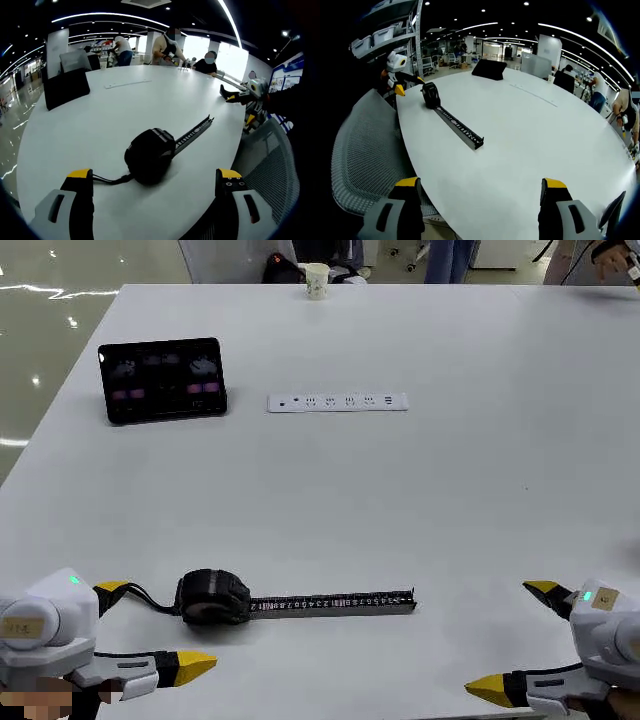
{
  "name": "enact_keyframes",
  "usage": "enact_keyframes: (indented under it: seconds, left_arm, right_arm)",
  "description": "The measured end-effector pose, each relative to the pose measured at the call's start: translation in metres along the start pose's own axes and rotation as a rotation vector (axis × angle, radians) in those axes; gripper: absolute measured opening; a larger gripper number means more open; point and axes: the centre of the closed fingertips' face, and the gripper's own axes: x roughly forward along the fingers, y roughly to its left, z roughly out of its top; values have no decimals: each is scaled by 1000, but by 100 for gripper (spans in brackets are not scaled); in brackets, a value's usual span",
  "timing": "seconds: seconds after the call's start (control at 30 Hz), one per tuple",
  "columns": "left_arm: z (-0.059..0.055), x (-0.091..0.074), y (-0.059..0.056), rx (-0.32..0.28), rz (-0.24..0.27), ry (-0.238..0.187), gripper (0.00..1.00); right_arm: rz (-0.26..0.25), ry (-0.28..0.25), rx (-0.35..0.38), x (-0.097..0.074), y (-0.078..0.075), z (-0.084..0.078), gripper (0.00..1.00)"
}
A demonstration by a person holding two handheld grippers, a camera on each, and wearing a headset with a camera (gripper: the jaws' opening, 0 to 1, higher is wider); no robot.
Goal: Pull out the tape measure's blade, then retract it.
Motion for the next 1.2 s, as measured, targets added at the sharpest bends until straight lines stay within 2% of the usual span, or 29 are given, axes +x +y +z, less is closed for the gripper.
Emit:
enact_keyframes:
  seconds: [0.03,0.07,0.13,0.17,0.23,0.33,0.47,0.5,0.57,0.6,0.7,0.77,0.83,0.9,1.0,1.1,1.2]
  left_arm:
    - [0,1,2,-6,22,1,99]
    - [-2,1,8,-16,75,24,99]
    - [3,3,10,-28,99,5,99]
    - [6,3,10,-72,122,-6,99]
    - [13,4,8,-89,120,-22,99]
    - [20,6,4,-108,125,-21,99]
    - [31,13,-2,-125,129,-34,99]
    - [35,17,0,-157,150,-60,99]
    - [33,23,0,-208,161,-57,99]
    - [33,26,-1,-215,164,-58,99]
    - [30,31,1,-197,206,-62,99]
    - [34,32,1,-191,221,-93,99]
    - [33,34,2,-197,236,-100,99]
    - [37,35,4,-216,254,-136,99]
    - [36,39,3,-223,263,-140,99]
    - [36,43,-2,-206,264,-147,99]
    - [33,46,-7,-142,280,-145,99]
  right_arm:
    - [2,6,-15,1,1,-1,99]
    - [10,30,-49,2,2,-4,99]
    - [16,41,-57,4,4,-5,99]
    - [20,44,-51,4,4,-4,99]
    - [18,39,-48,4,1,-2,99]
    - [-2,54,-64,5,-6,-2,99]
    - [-3,48,-65,6,-11,2,99]
    - [-2,33,-64,5,-12,6,99]
    - [-8,12,-53,6,-17,12,99]
    - [-9,5,-48,7,-18,14,99]
    - [-8,-4,-26,9,-21,20,99]
    - [-5,-18,-36,9,-21,27,99]
    - [1,-17,-49,11,-21,31,99]
    - [6,-17,-59,12,-21,35,99]
    - [10,-22,-68,15,-22,41,99]
    - [17,-16,-74,16,-21,44,99]
    - [18,-6,-90,16,-21,42,99]
